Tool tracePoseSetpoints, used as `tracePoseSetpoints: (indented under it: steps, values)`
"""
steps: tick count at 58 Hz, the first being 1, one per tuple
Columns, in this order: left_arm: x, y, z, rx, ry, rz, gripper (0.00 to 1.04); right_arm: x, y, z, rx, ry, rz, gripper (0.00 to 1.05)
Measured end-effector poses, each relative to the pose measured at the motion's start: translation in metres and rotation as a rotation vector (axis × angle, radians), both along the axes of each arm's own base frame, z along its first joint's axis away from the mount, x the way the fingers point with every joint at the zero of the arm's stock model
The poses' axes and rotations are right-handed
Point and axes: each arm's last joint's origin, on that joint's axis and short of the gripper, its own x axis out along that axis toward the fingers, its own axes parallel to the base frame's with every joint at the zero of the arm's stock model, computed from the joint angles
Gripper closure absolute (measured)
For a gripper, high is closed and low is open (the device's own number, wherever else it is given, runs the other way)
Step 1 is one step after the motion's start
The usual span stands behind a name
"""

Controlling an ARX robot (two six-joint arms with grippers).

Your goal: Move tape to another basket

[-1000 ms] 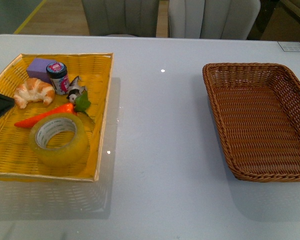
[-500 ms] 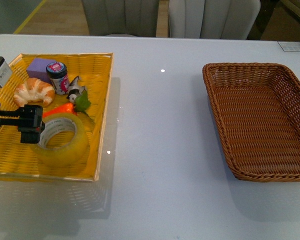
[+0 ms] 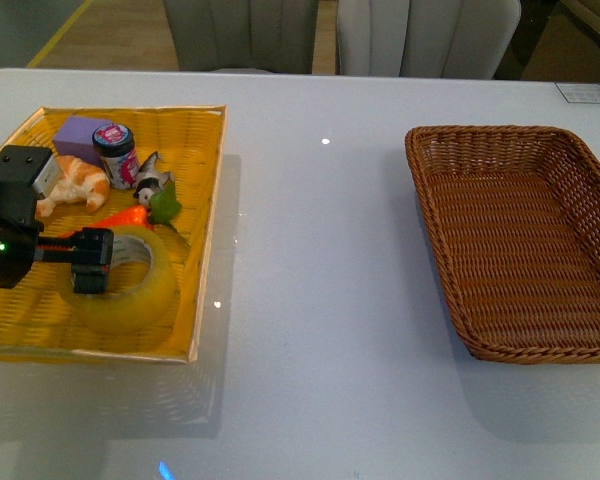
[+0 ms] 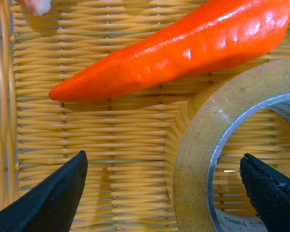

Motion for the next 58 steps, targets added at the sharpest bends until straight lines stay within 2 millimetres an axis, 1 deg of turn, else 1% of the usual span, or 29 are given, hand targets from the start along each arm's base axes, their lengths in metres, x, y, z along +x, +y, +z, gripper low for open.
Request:
tracePoseSetpoints:
  steps: [9, 11, 23, 27, 31, 36, 39, 42, 48, 52, 54, 58]
  values:
    - [0.002, -0.003, 0.000, 0.002, 0.001, -0.003, 0.40, 0.000, 0.000, 0.000, 0.000, 0.000, 0.000, 0.09]
    - [0.003, -0.004, 0.000, 0.002, 0.000, -0.006, 0.48, 0.000, 0.000, 0.000, 0.000, 0.000, 0.000, 0.09]
    - [0.003, -0.008, 0.000, -0.011, 0.009, -0.015, 0.80, 0.000, 0.000, 0.000, 0.000, 0.000, 0.000, 0.09]
    - [0.002, -0.008, 0.001, -0.014, 0.007, -0.014, 0.88, 0.000, 0.000, 0.000, 0.000, 0.000, 0.000, 0.09]
    - [0.000, -0.007, 0.003, -0.025, 0.001, -0.009, 0.89, 0.000, 0.000, 0.000, 0.000, 0.000, 0.000, 0.09]
    - [-0.009, -0.003, 0.015, -0.055, -0.019, -0.006, 0.89, 0.000, 0.000, 0.000, 0.000, 0.000, 0.000, 0.09]
    - [-0.013, -0.001, 0.031, -0.071, -0.056, -0.005, 0.89, 0.000, 0.000, 0.000, 0.000, 0.000, 0.000, 0.09]
    - [-0.015, 0.000, 0.044, -0.084, -0.086, -0.011, 0.89, 0.000, 0.000, 0.000, 0.000, 0.000, 0.000, 0.09]
    - [-0.019, -0.001, 0.078, -0.121, -0.165, -0.025, 0.89, 0.000, 0.000, 0.000, 0.000, 0.000, 0.000, 0.09]
    - [-0.022, -0.006, 0.099, -0.147, -0.206, -0.040, 0.89, 0.000, 0.000, 0.000, 0.000, 0.000, 0.000, 0.09]
    - [-0.024, -0.011, 0.112, -0.164, -0.229, -0.056, 0.89, 0.000, 0.000, 0.000, 0.000, 0.000, 0.000, 0.09]
    - [-0.028, -0.020, 0.129, -0.184, -0.256, -0.079, 0.89, 0.000, 0.000, 0.000, 0.000, 0.000, 0.000, 0.09]
